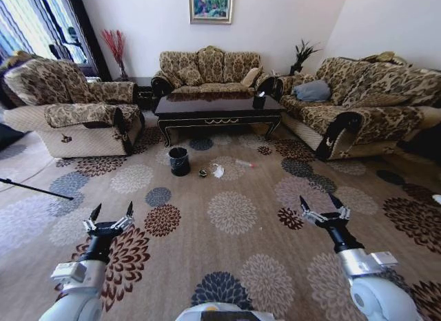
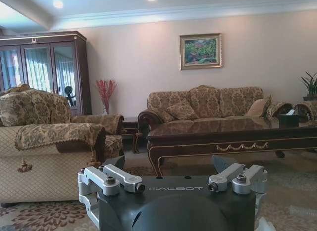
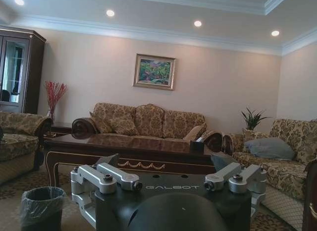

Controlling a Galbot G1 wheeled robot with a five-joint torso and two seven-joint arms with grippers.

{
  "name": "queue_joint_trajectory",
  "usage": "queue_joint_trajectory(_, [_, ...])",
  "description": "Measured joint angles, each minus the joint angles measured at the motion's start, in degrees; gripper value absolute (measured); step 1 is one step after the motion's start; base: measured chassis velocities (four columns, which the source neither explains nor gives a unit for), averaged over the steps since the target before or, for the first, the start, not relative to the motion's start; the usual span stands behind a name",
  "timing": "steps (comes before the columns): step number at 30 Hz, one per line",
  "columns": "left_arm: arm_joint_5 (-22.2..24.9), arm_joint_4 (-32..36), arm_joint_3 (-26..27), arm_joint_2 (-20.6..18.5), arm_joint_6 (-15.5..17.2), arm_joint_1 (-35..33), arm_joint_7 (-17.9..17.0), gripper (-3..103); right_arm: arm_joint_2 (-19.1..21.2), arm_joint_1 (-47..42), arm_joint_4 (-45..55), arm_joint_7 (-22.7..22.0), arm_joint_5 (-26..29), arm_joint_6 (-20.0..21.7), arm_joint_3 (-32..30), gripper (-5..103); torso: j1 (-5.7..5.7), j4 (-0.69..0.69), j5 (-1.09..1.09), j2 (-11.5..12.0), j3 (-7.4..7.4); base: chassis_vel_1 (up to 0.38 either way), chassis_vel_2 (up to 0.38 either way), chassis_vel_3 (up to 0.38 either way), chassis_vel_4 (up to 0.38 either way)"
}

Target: Move to the front of the table and pick up the trash from the floor, then place it into the trash bin.

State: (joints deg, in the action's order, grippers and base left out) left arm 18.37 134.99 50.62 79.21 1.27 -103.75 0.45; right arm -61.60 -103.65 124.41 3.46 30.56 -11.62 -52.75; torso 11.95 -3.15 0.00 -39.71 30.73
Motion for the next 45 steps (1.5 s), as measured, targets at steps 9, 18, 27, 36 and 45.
queue_joint_trajectory(9, [0.0,-0.5,-0.1,-0.1,0.0,0.4,0.0,100,0.0,0.3,-0.3,0.6,0.0,-0.4,0.0,100,-0.84,0.0,0.0,2.0,-1.2,0.0,0.0,0.0,0.0])
queue_joint_trajectory(18, [-0.2,-1.1,-0.4,-0.3,0.0,0.9,0.1,100,-0.1,0.8,-1.0,1.3,0.0,-0.8,0.2,100,-1.76,0.0,0.0,4.2,-2.47,0.0,0.0,0.0,0.0])
queue_joint_trajectory(27, [-0.2,-1.4,-0.3,-0.3,0.0,1.0,0.2,100,-0.2,1.3,-1.5,1.5,0.0,-0.8,0.9,100,-2.74,0.0,0.0,6.6,-3.86,0.0,0.0,0.0,0.0])
queue_joint_trajectory(36, [-0.2,-1.5,-0.3,-0.4,0.0,1.0,0.2,100,-0.2,1.5,-1.9,2.2,0.0,-0.9,1.0,100,-3.44,0.0,0.0,8.4,-4.93,0.0,0.0,0.0,0.0])
queue_joint_trajectory(45, [-0.3,-1.6,-0.3,-0.3,-0.1,1.1,0.3,100,-0.2,1.6,-2.1,2.5,-0.1,-1.1,1.2,100,-4.33,0.0,0.0,10.8,-6.5,0.0,0.0,0.0,0.0])
